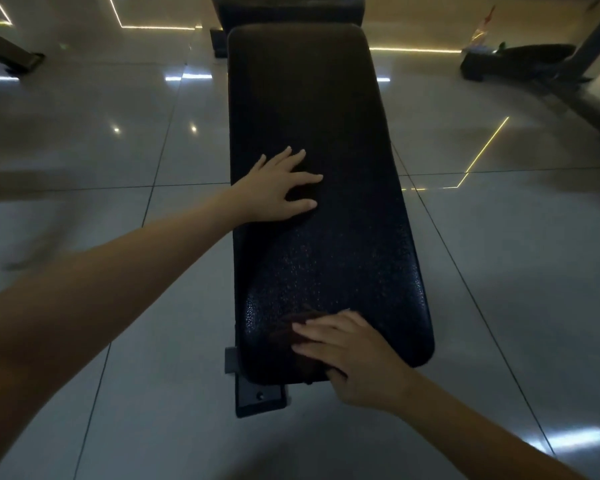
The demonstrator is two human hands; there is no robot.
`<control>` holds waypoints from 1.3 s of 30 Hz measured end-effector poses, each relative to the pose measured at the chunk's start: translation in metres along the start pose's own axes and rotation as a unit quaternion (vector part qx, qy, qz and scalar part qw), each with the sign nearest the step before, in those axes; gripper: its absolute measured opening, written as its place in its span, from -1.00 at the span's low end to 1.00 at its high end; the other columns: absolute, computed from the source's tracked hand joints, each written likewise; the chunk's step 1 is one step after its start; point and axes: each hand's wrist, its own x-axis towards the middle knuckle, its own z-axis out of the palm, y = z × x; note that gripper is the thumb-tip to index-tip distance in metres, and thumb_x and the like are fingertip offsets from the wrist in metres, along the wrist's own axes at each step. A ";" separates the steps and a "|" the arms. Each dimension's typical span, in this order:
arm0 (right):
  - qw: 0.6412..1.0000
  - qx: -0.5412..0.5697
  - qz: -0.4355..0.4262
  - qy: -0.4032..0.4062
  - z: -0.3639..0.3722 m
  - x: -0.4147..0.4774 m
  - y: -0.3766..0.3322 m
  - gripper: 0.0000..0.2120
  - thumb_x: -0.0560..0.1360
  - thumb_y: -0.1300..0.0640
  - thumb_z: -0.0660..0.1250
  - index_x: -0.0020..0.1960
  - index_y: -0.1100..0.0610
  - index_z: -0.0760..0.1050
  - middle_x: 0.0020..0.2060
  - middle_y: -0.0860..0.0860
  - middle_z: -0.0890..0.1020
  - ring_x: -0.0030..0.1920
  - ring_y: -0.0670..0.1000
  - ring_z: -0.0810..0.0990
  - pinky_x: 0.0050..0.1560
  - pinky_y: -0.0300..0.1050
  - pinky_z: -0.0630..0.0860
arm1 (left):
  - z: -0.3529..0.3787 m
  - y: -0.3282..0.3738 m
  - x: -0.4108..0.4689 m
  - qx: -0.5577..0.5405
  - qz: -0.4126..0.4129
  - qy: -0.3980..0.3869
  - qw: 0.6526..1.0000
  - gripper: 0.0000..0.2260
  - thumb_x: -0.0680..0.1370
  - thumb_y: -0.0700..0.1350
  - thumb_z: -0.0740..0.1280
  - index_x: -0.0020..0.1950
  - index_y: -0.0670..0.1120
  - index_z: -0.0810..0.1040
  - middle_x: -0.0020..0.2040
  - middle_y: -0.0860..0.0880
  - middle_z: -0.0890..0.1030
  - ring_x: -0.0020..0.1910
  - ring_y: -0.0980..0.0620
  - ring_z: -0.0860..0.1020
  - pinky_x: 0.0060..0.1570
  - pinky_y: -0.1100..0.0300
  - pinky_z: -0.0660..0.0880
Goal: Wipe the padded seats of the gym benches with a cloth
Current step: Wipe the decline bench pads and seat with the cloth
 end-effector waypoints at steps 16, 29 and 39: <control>0.961 0.052 0.188 0.197 0.049 0.034 -0.068 -0.52 0.36 0.18 0.23 0.27 0.15 0.56 0.33 0.10 0.53 0.21 0.08 0.44 0.28 -0.14 0.25 | 0.004 0.004 0.004 -0.003 0.006 0.004 1.000 -0.44 0.58 0.15 0.29 0.55 0.16 0.20 0.62 -0.08 -0.04 0.59 -0.04 -0.12 0.50 -0.14 -0.15; 0.950 -0.029 0.194 0.241 0.024 -0.046 -0.013 -0.50 0.35 0.23 0.21 0.28 0.11 0.54 0.31 0.08 0.55 0.26 0.07 0.47 0.26 0.00 0.37 | 0.005 0.006 0.009 -0.023 0.017 0.021 0.999 -0.45 0.57 0.10 0.33 0.54 0.12 0.26 0.62 -0.10 -0.01 0.59 -0.05 -0.10 0.49 -0.17 -0.18; 0.879 -0.037 0.354 0.318 0.005 -0.057 0.012 -0.54 0.44 0.19 0.20 0.31 0.15 0.55 0.33 0.06 0.54 0.21 0.08 0.44 0.28 -0.09 0.33 | 0.034 0.069 0.018 0.000 0.149 -0.015 0.989 -0.54 0.61 0.10 0.27 0.50 0.10 0.34 0.61 -0.11 0.05 0.59 -0.03 -0.05 0.49 -0.18 -0.15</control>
